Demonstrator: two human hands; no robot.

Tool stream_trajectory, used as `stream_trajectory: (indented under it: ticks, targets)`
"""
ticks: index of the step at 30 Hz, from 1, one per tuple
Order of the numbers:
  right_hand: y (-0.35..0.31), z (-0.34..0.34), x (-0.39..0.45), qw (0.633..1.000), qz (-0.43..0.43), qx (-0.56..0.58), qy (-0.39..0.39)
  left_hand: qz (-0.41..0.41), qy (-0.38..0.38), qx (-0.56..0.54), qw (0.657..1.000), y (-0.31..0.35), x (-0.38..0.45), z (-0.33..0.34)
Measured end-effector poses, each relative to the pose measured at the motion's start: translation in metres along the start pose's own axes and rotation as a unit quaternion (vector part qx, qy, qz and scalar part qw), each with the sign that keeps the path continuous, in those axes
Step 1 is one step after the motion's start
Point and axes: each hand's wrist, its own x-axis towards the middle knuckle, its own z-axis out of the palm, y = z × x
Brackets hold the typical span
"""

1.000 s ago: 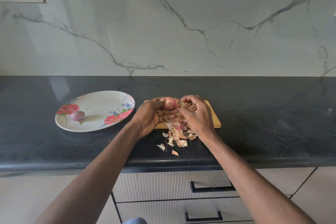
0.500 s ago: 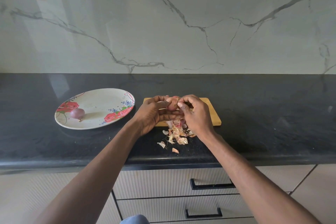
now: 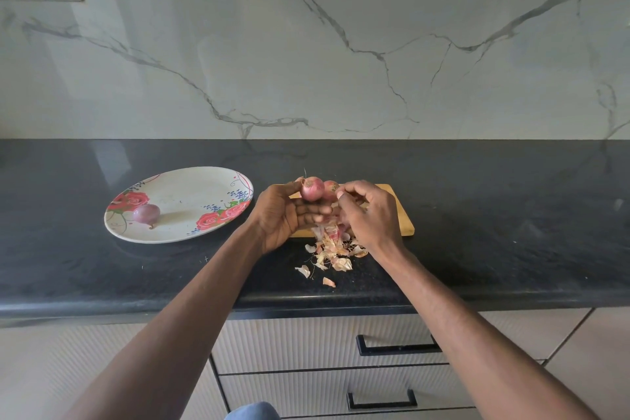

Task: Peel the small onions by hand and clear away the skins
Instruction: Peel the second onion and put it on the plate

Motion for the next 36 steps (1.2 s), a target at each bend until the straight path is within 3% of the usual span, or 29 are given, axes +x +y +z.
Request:
stream_trajectory:
  ticks: [8,17,24,31,36]
  targets:
    - [0.001,0.002,-0.001,0.998,-0.068,-0.014,-0.002,0.012,-0.001,0.022,1.000,-0.002,0.001,0.002]
    - [0.007,0.005,0.001,0.996,-0.076,-0.040,0.023,0.027,-0.030,0.047,0.998,-0.004,0.003,0.007]
    - [0.006,0.005,-0.001,0.992,-0.085,-0.088,-0.015,0.041,-0.045,0.033,0.998,-0.002,-0.001,0.007]
    - [0.009,0.010,0.000,0.991,-0.063,-0.103,-0.051,0.093,-0.021,-0.012,0.995,-0.002,-0.001,0.007]
    - [0.004,0.004,-0.001,0.997,-0.033,-0.064,-0.014,0.118,0.017,-0.039,0.992,-0.002,0.004,0.003]
